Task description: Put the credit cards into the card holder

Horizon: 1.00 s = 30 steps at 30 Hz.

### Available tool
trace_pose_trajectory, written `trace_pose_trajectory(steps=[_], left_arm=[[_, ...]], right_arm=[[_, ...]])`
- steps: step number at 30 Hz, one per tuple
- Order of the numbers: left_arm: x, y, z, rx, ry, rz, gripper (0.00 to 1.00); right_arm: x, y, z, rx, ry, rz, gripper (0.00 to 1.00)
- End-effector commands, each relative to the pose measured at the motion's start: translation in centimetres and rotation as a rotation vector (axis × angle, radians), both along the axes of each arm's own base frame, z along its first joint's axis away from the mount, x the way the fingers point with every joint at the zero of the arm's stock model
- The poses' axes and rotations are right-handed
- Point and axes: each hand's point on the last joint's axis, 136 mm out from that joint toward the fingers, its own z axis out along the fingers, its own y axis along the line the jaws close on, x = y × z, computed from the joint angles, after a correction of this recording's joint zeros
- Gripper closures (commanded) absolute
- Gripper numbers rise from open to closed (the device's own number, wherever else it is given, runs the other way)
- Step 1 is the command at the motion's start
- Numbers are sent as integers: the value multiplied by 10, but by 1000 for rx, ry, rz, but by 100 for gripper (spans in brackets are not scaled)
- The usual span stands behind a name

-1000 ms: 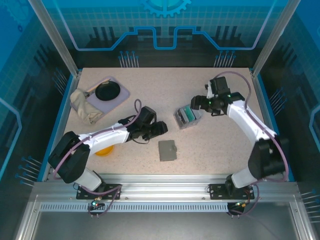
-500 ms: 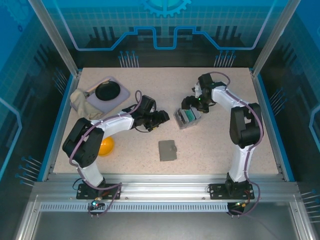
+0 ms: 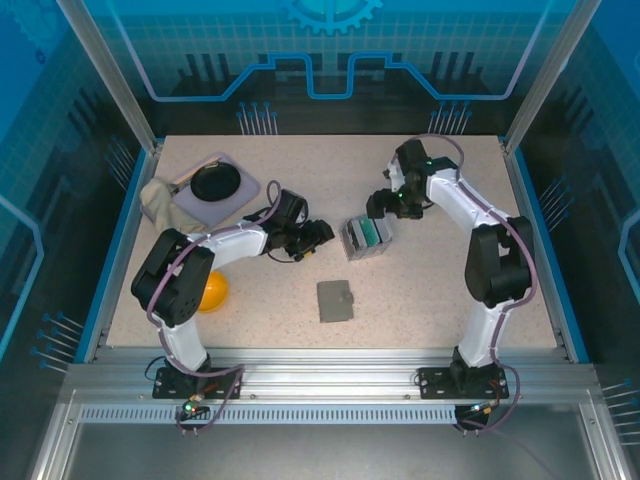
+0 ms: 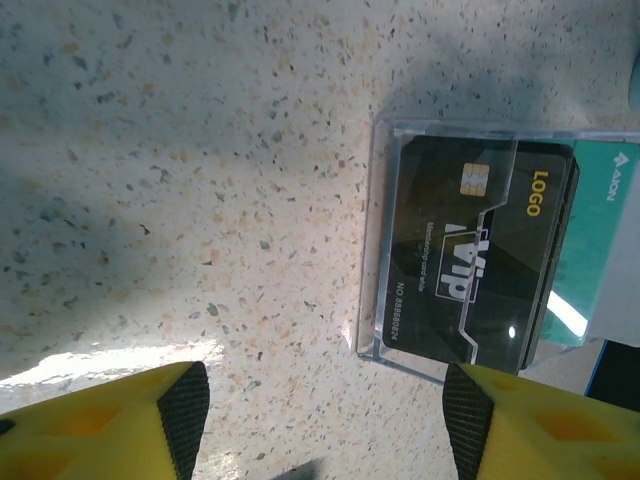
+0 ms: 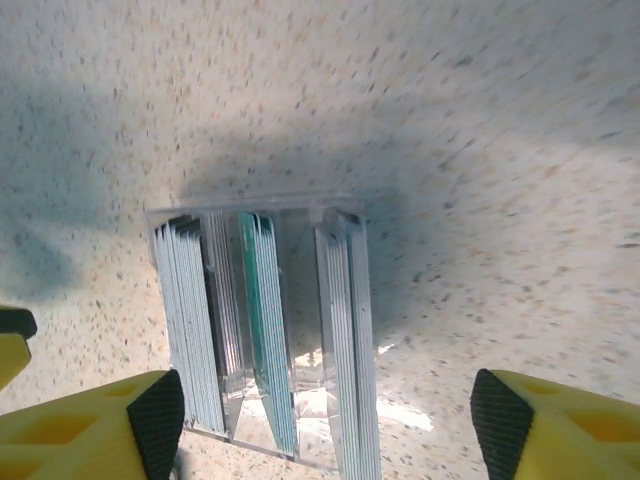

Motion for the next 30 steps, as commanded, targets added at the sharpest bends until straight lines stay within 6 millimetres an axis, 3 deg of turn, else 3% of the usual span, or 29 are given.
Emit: trace_pose_trajectory(steps=[1,5,9,19,30], left_arm=[[10,-1,9,-39,-19,15,33],[11,1,11,-43,-34,23,28],[9,6,9,-29,-27,48,25],[1,26,4,17,-18,113,22],[-5,38,3,42,-21,151,22]], right_arm=[[-8,12,33,-105,-99,38,27],[-17,43,27,-182,-129,105,40],[-24,68,3,-240,-102,143,51],[-23,77,-35,-412,-88,166,55],[-20,81,-57,-524,-88,194,55]])
